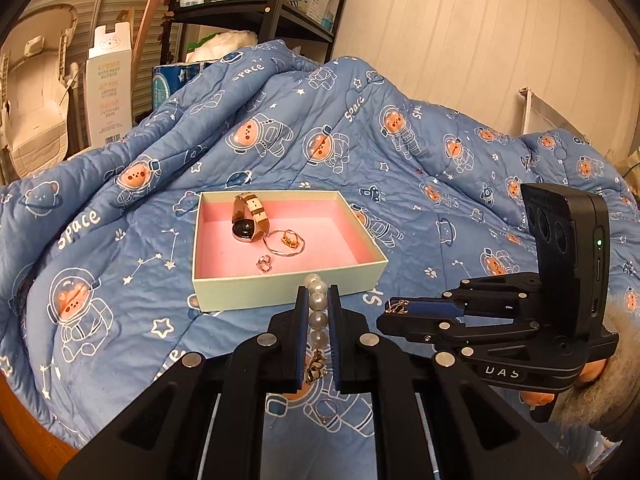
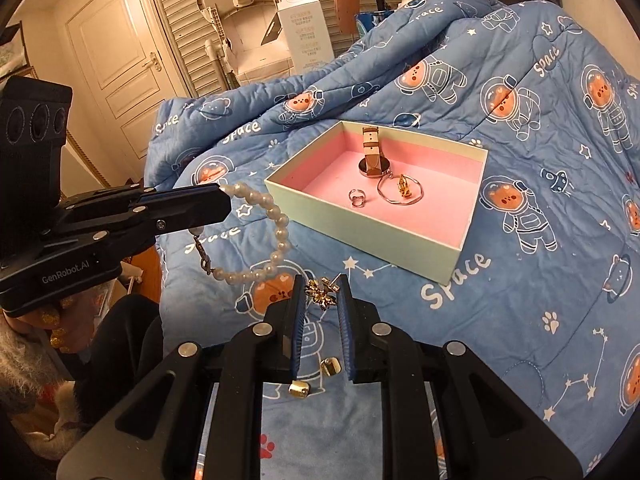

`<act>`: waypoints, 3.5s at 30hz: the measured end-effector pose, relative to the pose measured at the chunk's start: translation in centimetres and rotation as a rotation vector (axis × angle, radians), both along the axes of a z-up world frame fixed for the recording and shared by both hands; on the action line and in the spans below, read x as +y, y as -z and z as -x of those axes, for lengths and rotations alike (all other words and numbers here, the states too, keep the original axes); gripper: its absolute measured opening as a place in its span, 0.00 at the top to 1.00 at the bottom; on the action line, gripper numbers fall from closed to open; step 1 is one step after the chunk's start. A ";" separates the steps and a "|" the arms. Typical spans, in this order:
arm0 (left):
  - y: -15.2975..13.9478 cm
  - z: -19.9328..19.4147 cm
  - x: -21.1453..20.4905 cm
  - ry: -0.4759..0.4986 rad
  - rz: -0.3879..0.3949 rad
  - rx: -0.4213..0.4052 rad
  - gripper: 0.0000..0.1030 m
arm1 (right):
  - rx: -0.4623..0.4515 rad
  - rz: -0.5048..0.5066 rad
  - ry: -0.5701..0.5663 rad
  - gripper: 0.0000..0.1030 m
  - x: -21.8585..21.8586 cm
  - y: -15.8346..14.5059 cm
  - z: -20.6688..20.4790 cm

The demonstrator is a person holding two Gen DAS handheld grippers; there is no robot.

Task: Organize jewelry
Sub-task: 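Carry the pearl bracelet and gold earring over the pink box with both grippers, then open both grippers to drop the bracelet and earring, then lift away, then grasp a silver ring with the left gripper while the right grasps a gold earring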

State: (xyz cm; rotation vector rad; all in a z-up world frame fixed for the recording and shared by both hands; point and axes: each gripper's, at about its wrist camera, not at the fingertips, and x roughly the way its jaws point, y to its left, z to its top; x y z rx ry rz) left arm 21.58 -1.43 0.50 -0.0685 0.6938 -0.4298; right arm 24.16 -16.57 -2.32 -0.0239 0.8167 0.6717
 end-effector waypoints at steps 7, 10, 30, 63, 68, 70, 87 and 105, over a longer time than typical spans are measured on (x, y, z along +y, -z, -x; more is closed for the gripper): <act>-1.6 -3.3 -0.4 0.019 -0.045 -0.024 0.91 | -0.022 -0.007 0.015 0.84 -0.3 -1.7 -2.8; -2.1 -5.3 -0.4 0.011 -0.076 -0.025 0.91 | -0.036 0.019 0.023 0.84 -0.2 -2.3 -4.1; 1.9 -14.1 -0.9 -0.043 -0.167 0.134 0.91 | 0.023 0.173 -0.001 0.84 2.3 0.2 -10.9; 6.8 -16.1 -0.8 -0.051 -0.256 0.282 0.91 | 0.207 0.422 -0.180 0.84 6.0 4.8 -14.9; 6.2 -15.8 -0.7 -0.052 -0.241 0.266 0.73 | 0.210 0.431 -0.186 0.84 6.3 5.1 -15.2; 5.8 -15.5 -0.8 -0.055 -0.242 0.251 0.65 | 0.210 0.436 -0.187 0.84 6.4 5.1 -15.3; 1.4 -9.8 3.3 -0.176 -0.079 0.115 0.18 | 0.183 0.165 -0.055 0.53 3.0 1.4 -14.6; 6.0 2.0 2.9 -0.152 -0.120 0.096 0.10 | 0.058 0.077 0.076 0.48 -1.0 2.9 -0.2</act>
